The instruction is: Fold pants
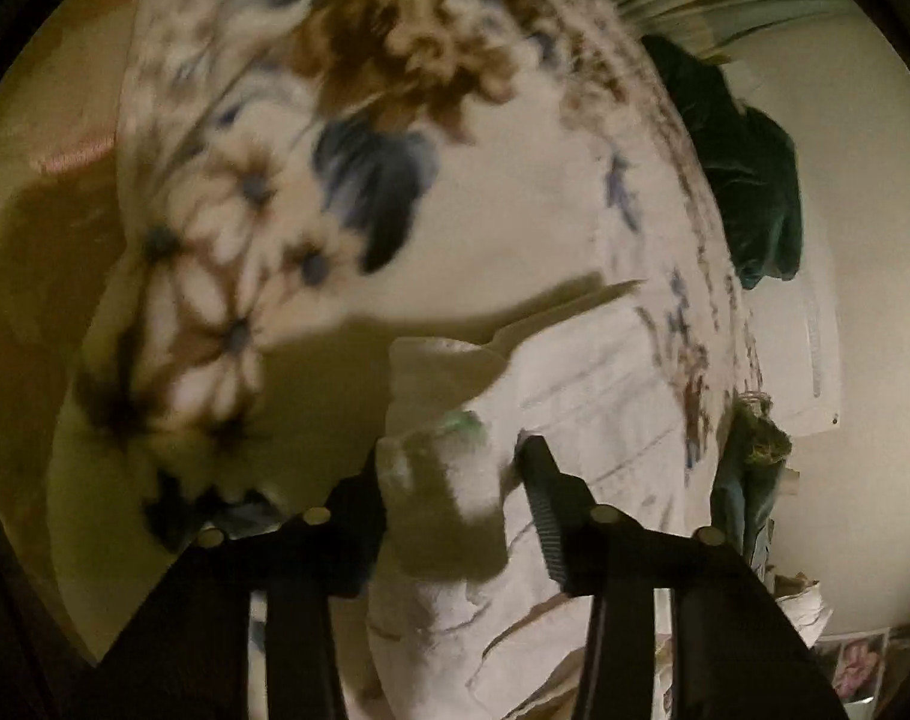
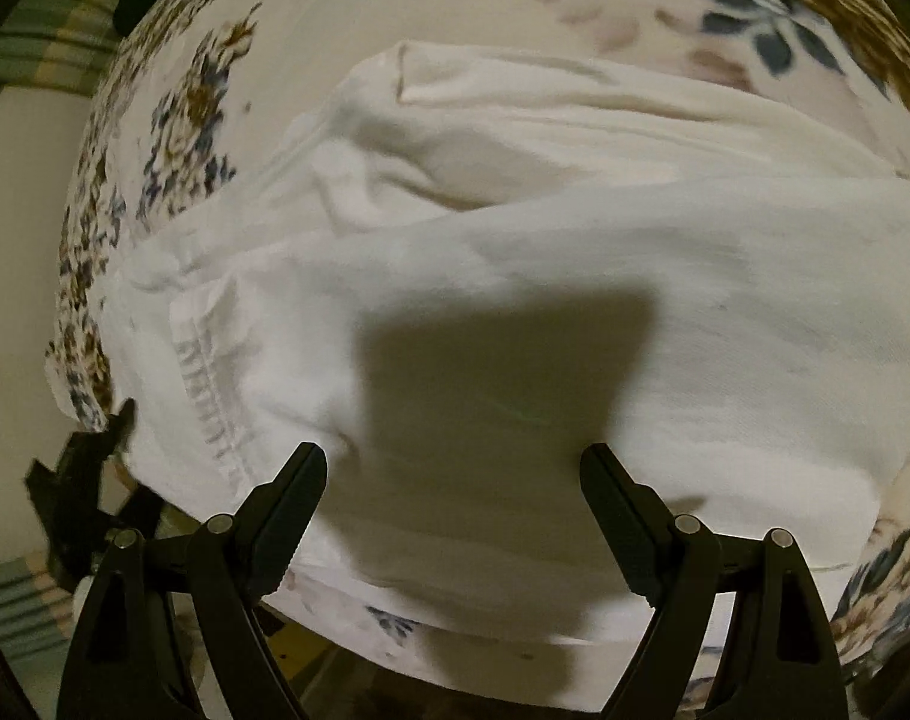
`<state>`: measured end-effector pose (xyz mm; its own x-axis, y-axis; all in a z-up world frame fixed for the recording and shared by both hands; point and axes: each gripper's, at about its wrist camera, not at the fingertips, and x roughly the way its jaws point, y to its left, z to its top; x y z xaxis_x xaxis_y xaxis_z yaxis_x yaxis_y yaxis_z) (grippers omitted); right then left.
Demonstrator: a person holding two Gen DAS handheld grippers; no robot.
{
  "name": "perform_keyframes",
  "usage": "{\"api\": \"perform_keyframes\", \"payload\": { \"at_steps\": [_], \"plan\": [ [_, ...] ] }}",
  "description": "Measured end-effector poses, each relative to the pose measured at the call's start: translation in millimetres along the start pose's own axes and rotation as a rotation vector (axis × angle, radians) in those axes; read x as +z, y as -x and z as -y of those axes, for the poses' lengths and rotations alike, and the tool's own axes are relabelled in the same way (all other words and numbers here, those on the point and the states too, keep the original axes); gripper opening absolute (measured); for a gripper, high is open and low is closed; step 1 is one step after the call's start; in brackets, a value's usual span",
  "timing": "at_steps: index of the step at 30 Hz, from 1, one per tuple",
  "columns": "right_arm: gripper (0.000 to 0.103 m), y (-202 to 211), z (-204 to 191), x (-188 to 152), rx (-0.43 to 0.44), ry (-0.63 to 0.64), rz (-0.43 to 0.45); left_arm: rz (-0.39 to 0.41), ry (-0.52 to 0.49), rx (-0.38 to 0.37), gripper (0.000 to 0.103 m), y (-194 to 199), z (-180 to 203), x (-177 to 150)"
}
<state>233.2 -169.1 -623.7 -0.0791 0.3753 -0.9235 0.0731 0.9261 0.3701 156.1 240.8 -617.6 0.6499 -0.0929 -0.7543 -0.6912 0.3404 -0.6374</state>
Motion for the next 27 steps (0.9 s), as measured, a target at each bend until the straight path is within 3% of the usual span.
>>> {"api": "perform_keyframes", "payload": {
  "at_steps": [2, 4, 7, 9, 10, 11, 13, 14, 18, 22, 24, 27],
  "plan": [
    [0.089, -4, -1, -1, -0.007, 0.008, -0.012, 0.037, -0.037, -0.053, 0.037, 14, 11, -7],
    [0.089, -9, -1, -2, -0.013, 0.014, -0.022, 0.024, -0.045, -0.095, 0.040, 19, 9, -11],
    [0.089, -14, -1, -3, -0.016, 0.018, -0.036, -0.034, 0.027, -0.116, 0.072, -10, -10, 5],
    [0.089, -14, 0, -4, -0.009, 0.014, -0.038, -0.084, 0.114, -0.151, 0.070, -32, -29, 16],
    [0.089, -14, 1, -5, 0.000, 0.011, -0.039, -0.072, 0.141, -0.188, 0.070, -35, -33, 20],
    [0.089, -14, 2, -5, 0.009, 0.008, -0.040, -0.062, 0.129, -0.178, 0.060, -35, -30, 23],
    [0.089, -12, 6, -8, 0.024, 0.000, -0.038, -0.043, 0.010, -0.143, 0.037, -27, -9, 23],
    [0.089, -10, 8, -9, 0.030, -0.005, -0.038, -0.022, -0.056, -0.129, 0.034, -17, 5, 21],
    [0.089, -5, 24, -13, 0.068, -0.041, -0.031, 0.062, -0.255, -0.111, 0.032, 32, 59, 2],
    [0.089, 7, 45, -18, 0.098, -0.084, -0.012, 0.096, -0.460, -0.191, 0.031, 86, 127, -44],
    [0.089, 18, 63, -22, 0.119, -0.127, 0.002, 0.053, -0.578, -0.250, 0.031, 97, 167, -84],
    [0.089, 41, 98, -30, 0.139, -0.206, 0.032, -0.053, -0.735, -0.293, 0.031, 79, 211, -155]
  ]
}}
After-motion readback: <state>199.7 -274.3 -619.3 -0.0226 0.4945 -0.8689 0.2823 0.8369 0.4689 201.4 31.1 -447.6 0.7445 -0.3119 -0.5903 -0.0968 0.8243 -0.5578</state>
